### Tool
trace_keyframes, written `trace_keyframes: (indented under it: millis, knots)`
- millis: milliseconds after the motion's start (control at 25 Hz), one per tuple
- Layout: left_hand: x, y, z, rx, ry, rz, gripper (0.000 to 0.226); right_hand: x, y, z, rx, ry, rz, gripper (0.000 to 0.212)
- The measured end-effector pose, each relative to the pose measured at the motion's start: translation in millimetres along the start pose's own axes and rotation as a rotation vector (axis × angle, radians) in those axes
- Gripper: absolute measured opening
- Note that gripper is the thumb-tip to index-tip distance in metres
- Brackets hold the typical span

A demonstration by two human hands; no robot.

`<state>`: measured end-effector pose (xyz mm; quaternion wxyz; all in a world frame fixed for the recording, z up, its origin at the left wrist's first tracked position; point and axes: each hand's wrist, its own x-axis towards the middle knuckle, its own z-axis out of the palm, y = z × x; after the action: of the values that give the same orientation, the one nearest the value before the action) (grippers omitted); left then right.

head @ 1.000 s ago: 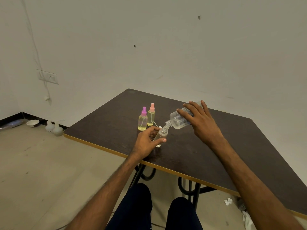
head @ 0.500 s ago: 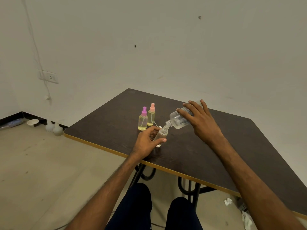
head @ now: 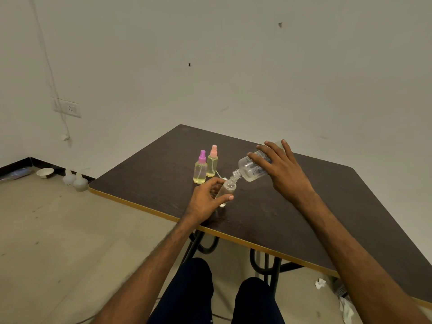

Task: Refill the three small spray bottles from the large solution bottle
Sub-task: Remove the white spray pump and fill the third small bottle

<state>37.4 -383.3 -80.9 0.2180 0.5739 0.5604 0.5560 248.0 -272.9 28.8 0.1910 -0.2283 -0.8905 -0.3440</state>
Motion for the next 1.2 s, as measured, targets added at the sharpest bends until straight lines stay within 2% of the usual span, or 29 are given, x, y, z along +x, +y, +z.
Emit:
trace_keyframes:
  millis: [1200]
  knots:
    - [0.5, -1.4, 0.3, -0.009, 0.006, -0.011, 0.041, 5.0, 0.0, -6.7, -0.029, -0.014, -0.021, 0.097]
